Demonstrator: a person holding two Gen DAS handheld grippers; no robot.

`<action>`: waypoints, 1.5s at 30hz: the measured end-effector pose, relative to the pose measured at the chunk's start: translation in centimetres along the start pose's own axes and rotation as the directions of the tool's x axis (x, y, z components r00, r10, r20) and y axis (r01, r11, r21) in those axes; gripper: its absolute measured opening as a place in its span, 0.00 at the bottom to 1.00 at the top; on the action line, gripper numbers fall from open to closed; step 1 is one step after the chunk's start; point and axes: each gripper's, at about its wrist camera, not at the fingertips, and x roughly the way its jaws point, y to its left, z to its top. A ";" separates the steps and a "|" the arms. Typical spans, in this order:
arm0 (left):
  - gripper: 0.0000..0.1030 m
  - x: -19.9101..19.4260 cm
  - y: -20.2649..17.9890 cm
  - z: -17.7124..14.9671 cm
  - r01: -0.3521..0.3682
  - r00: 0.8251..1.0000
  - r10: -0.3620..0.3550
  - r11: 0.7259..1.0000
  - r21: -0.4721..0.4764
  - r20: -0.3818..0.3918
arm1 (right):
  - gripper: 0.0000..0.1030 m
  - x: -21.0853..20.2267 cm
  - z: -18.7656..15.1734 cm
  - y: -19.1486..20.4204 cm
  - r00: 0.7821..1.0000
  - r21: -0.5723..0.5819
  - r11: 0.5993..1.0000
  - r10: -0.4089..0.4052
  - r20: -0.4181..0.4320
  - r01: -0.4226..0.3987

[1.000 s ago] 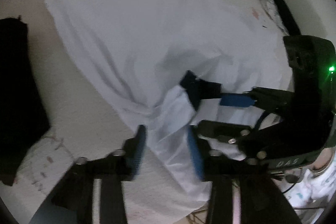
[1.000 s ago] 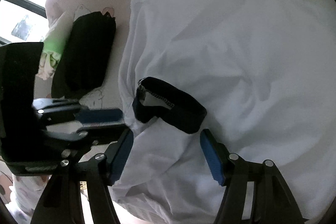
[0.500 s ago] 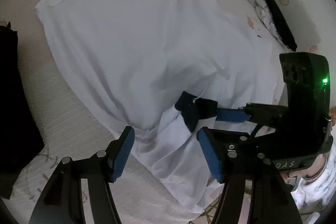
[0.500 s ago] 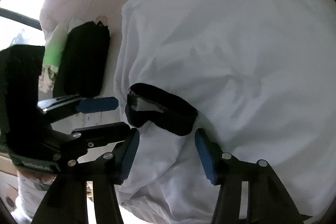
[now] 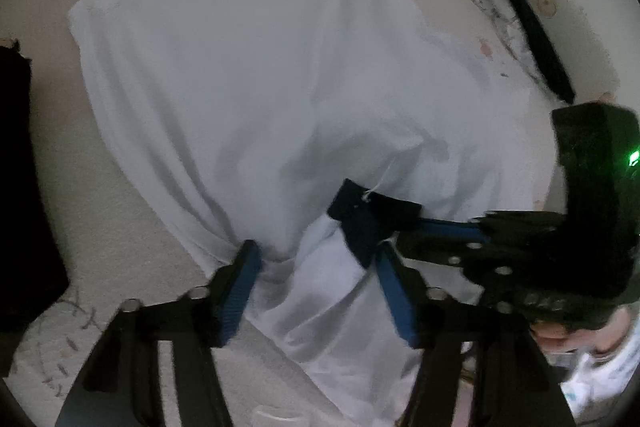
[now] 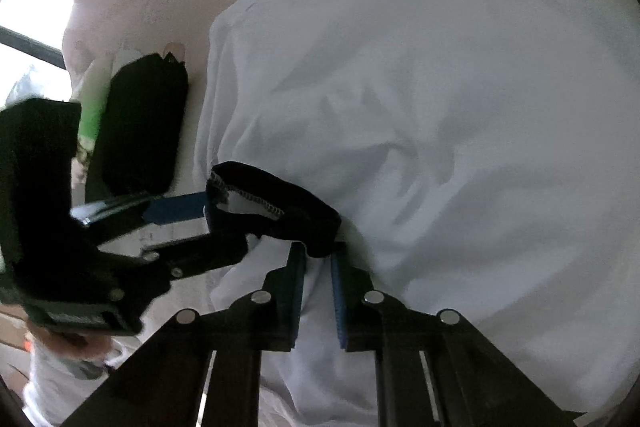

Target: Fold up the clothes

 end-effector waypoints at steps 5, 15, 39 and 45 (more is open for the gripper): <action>0.37 0.2 0.7 -0.3 -0.020 1.000 0.020 1.000 -0.019 0.012 | 0.19 -0.1 -0.2 -0.5 0.999 0.053 0.997 0.054 -0.001 -0.054; 0.88 2.8 -2.6 -1.4 -0.078 0.996 0.073 0.986 0.150 0.045 | 0.39 -0.1 -0.3 -1.3 0.989 0.126 0.981 0.148 0.012 -0.148; 0.68 -1.3 5.0 -4.4 0.219 0.963 -0.185 0.961 -0.168 0.199 | 0.74 -0.9 -2.0 -0.3 0.984 0.206 0.962 0.171 0.049 -0.178; 0.43 -1.5 3.6 -5.0 0.170 0.960 -0.118 0.966 -0.196 0.254 | 0.73 -1.1 -2.8 0.8 0.995 0.104 0.990 0.096 0.037 -0.099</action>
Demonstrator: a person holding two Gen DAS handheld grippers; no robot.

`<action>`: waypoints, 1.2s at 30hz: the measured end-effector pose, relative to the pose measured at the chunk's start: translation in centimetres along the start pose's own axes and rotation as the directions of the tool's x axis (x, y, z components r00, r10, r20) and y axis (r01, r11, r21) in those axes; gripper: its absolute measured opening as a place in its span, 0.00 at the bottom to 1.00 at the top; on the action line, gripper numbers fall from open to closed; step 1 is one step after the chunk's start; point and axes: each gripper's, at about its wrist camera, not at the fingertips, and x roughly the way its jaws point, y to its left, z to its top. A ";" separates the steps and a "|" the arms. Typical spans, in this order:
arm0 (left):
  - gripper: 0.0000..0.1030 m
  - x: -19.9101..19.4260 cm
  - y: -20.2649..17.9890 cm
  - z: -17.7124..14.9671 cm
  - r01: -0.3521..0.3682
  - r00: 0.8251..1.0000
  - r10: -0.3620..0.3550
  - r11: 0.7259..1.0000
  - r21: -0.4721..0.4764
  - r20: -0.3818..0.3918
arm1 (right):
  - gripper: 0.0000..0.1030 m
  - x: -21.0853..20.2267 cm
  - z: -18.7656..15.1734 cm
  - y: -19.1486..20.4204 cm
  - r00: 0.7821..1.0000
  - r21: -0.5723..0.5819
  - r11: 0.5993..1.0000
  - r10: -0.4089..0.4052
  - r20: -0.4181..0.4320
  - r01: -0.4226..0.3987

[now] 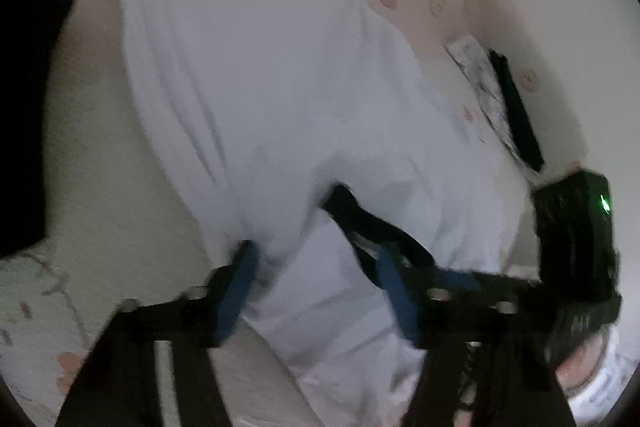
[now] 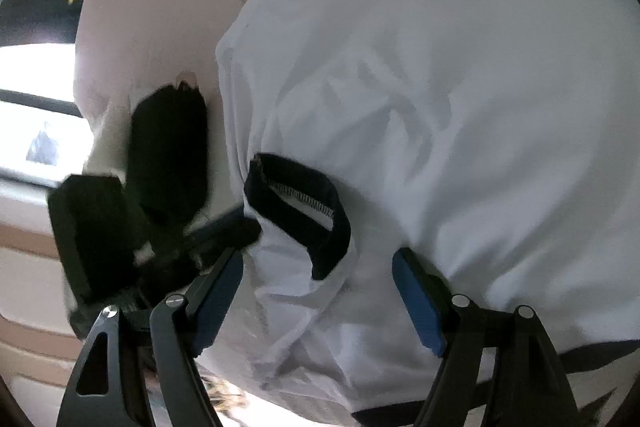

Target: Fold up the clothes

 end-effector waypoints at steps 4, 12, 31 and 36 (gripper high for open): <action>0.36 1.0 -0.6 0.7 0.003 1.000 -0.003 1.000 0.000 -0.009 | 0.71 0.1 -0.6 0.9 0.999 -0.090 0.995 -0.041 0.001 0.041; 0.36 3.2 -2.8 1.5 -0.008 0.999 0.012 0.998 0.068 -0.052 | 0.35 1.6 -0.2 2.2 0.983 -0.235 0.954 -0.181 0.039 0.185; 0.11 2.3 -2.5 3.4 -0.111 0.994 0.111 0.992 0.060 0.004 | 0.04 -0.5 1.2 1.9 0.941 -0.287 0.900 -0.281 0.189 0.327; 0.10 3.8 -0.6 3.2 -0.100 0.994 0.100 0.995 -0.006 -0.039 | 0.04 -0.7 1.4 0.2 0.942 -0.236 0.914 -0.299 0.155 0.329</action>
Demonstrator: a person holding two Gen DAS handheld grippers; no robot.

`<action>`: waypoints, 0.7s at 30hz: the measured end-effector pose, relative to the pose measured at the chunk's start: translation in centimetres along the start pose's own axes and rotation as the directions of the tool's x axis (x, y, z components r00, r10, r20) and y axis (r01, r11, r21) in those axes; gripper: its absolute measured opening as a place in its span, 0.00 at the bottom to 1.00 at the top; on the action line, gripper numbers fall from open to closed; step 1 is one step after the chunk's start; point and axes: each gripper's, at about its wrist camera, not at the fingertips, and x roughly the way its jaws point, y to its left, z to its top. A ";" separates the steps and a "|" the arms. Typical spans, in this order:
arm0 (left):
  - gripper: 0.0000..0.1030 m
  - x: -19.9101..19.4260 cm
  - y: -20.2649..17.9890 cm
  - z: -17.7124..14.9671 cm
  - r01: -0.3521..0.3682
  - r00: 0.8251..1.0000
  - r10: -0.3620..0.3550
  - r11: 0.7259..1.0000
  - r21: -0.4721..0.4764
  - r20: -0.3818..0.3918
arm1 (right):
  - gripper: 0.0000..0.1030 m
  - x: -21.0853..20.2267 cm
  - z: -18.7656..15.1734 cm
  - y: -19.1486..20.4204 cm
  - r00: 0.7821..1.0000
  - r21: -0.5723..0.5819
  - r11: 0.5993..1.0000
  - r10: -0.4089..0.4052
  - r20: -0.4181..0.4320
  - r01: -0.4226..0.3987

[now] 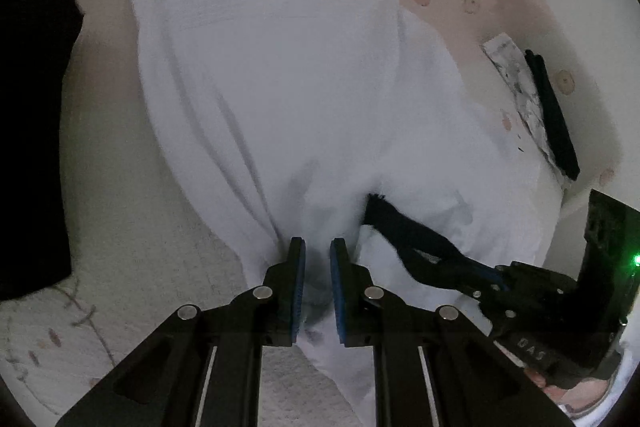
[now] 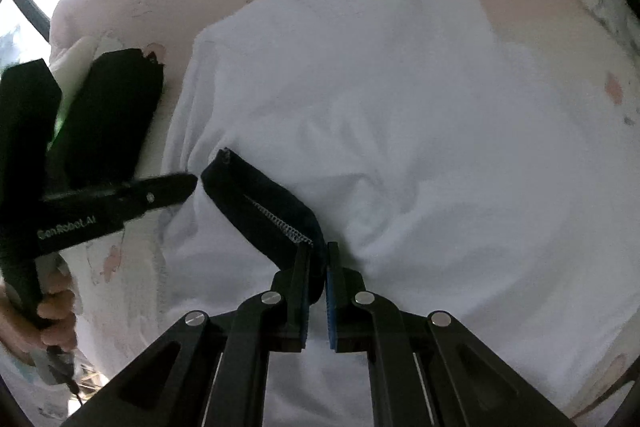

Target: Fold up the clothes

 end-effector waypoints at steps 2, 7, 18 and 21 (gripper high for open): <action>0.11 0.1 0.3 -0.2 0.008 1.000 -0.008 1.000 -0.007 0.003 | 0.04 -0.3 -0.3 0.2 1.000 -0.018 1.000 -0.007 -0.004 0.007; 0.11 -0.2 0.6 -0.3 0.036 0.999 -0.036 0.999 -0.034 0.002 | 0.05 0.3 0.4 0.8 1.000 -0.032 0.999 0.009 -0.016 -0.010; 0.51 -5.4 0.1 -2.7 0.088 0.995 -0.074 0.968 -0.235 0.070 | 0.63 -2.1 -0.9 0.4 0.994 0.015 0.995 0.104 -0.017 -0.103; 0.69 -6.5 -0.7 -3.8 0.153 0.985 -0.120 0.939 -0.307 0.123 | 0.63 -2.6 -1.5 1.0 0.995 0.015 0.995 0.099 -0.012 -0.098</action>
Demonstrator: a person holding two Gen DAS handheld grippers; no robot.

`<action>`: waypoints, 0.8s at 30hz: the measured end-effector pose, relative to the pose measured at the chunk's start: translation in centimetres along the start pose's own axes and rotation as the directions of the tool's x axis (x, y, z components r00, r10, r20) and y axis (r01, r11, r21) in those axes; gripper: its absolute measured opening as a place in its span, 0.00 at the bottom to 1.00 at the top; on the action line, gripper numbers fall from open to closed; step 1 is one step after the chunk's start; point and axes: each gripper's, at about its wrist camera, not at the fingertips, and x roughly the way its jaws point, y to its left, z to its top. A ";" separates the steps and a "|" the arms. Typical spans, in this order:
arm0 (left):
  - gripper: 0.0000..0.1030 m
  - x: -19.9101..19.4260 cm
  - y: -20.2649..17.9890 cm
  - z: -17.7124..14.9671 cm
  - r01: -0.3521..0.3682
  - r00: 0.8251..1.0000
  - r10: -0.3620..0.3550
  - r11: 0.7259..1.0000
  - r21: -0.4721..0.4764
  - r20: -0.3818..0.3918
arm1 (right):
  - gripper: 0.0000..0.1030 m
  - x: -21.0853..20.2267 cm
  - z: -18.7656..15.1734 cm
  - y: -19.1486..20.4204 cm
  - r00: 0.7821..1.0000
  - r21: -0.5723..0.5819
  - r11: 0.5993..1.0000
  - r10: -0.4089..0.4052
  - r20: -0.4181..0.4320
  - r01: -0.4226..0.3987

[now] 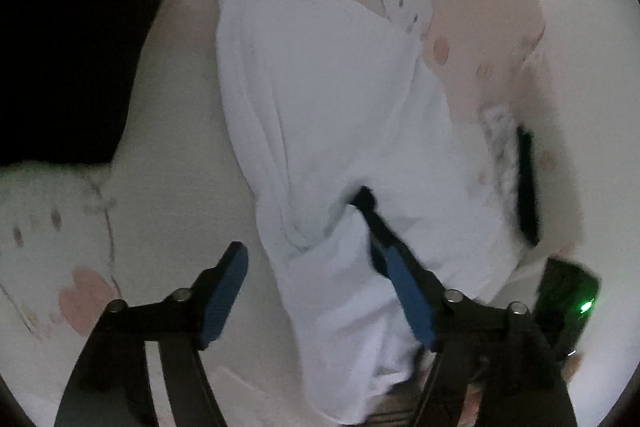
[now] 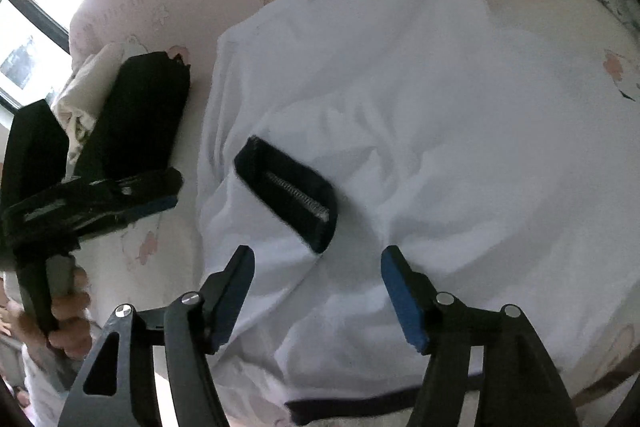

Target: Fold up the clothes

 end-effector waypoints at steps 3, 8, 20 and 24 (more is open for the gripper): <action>0.69 -0.2 1.5 -1.4 0.081 0.997 -0.080 0.992 -0.097 0.010 | 0.63 -1.1 -0.6 0.4 1.000 -0.003 1.000 -0.004 0.015 0.004; 0.69 -0.9 2.6 -3.9 0.147 0.988 -0.138 0.976 -0.158 0.066 | 0.64 -3.0 -1.7 -0.1 0.999 0.008 1.000 -0.020 0.049 0.019; 0.69 0.9 -3.5 -5.9 -0.107 0.992 0.101 0.991 0.086 0.077 | 0.64 -4.0 -0.7 -4.8 0.996 0.148 0.989 0.014 0.085 -0.027; 0.69 1.8 -5.6 -5.9 -0.172 0.984 0.162 0.977 0.128 0.080 | 0.64 -5.9 -1.0 -6.1 0.990 0.154 0.986 0.037 0.134 -0.058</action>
